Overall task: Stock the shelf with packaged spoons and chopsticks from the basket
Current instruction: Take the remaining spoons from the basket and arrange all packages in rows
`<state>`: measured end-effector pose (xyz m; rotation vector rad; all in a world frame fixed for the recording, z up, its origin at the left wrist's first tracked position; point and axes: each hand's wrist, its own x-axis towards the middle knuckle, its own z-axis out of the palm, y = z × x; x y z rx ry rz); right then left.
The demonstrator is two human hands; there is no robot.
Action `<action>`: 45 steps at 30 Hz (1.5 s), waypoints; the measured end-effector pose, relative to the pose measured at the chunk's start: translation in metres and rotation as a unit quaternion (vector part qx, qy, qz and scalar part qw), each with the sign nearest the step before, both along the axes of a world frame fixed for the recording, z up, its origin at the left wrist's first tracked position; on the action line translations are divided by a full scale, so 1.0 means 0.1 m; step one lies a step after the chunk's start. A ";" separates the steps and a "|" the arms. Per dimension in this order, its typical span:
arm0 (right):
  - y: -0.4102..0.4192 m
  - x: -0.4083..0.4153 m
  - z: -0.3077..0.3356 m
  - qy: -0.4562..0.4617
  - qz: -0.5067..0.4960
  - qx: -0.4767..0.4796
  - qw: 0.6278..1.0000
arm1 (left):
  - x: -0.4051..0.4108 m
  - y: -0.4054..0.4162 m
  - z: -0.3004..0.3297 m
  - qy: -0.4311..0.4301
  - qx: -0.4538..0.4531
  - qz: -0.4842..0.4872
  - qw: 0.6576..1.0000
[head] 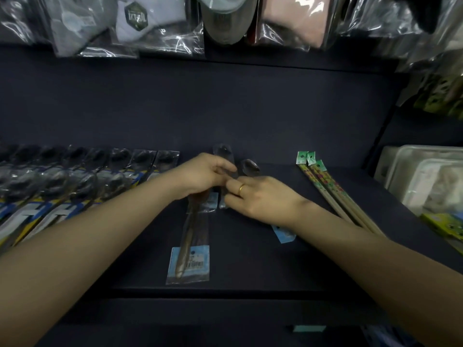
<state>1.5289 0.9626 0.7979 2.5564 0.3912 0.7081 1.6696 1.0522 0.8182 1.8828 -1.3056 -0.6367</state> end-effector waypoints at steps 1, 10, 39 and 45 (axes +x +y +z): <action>0.00 0.00 -0.03 0.005 -0.005 -0.015 1.000 | 0.01 0.00 -0.02 -0.067 -0.013 0.017 0.997; 0.03 0.00 -0.04 0.146 -0.053 0.108 0.982 | 0.02 0.37 -0.05 -0.341 -0.051 -0.087 0.935; 0.00 -0.26 0.40 0.093 -0.150 0.839 0.514 | -0.54 0.13 0.13 0.230 -0.031 0.060 0.971; 0.26 -0.29 0.43 0.099 -0.140 0.781 0.601 | -0.56 0.13 0.15 0.282 -0.094 0.094 0.950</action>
